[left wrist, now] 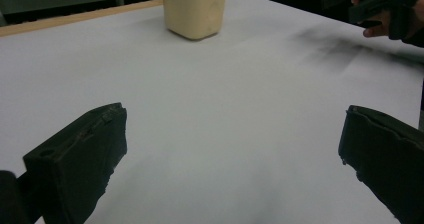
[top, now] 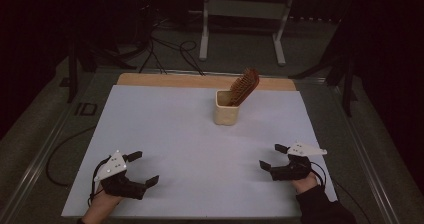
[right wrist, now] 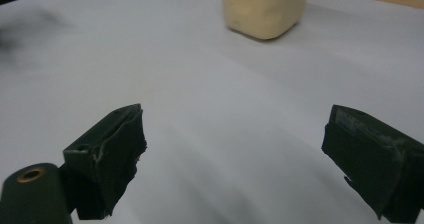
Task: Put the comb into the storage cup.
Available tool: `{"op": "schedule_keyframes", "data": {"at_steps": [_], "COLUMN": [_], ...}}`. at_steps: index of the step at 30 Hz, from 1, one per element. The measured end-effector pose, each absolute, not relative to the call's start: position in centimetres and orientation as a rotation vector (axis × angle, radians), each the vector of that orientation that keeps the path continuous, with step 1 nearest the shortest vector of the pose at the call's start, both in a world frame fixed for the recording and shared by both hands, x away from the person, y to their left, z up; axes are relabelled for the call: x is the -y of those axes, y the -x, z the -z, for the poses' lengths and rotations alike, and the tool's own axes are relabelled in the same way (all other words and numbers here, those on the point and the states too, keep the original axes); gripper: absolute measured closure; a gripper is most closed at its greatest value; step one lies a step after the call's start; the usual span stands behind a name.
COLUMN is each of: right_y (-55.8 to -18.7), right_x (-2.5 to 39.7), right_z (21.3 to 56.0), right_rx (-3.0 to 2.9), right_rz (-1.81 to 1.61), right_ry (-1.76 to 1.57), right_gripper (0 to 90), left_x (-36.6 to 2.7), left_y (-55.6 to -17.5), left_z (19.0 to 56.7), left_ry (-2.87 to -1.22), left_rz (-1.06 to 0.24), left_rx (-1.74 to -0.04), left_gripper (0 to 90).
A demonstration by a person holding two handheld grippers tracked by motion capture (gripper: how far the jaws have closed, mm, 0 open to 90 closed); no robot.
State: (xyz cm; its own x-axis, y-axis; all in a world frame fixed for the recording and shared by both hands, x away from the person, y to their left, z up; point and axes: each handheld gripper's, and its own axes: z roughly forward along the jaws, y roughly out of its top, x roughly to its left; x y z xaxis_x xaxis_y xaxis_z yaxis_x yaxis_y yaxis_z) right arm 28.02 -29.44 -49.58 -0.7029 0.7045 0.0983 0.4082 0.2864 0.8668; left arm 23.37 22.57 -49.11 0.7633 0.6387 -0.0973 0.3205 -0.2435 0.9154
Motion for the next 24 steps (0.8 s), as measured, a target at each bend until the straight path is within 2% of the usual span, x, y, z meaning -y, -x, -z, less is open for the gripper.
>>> {"op": "schedule_keyframes", "data": {"at_steps": [12,24], "right_y": [-25.9,-26.8], "right_x": [29.3,29.6], "right_z": [50.9,51.4], "right_rx": [-2.272,-2.242], "right_rz": [-1.319,-1.266], "right_ry": [-0.987,-1.001], "right_gripper": [9.1,9.1], "left_x": [-22.6,-22.4], "left_y": [-23.4,-23.4], "left_z": [49.2,49.4], "left_ry": [-1.857,-1.861], "left_rz": [-0.360,-0.355], "left_rx": [-0.742,-0.743], "left_gripper": [0.0,0.0]}}
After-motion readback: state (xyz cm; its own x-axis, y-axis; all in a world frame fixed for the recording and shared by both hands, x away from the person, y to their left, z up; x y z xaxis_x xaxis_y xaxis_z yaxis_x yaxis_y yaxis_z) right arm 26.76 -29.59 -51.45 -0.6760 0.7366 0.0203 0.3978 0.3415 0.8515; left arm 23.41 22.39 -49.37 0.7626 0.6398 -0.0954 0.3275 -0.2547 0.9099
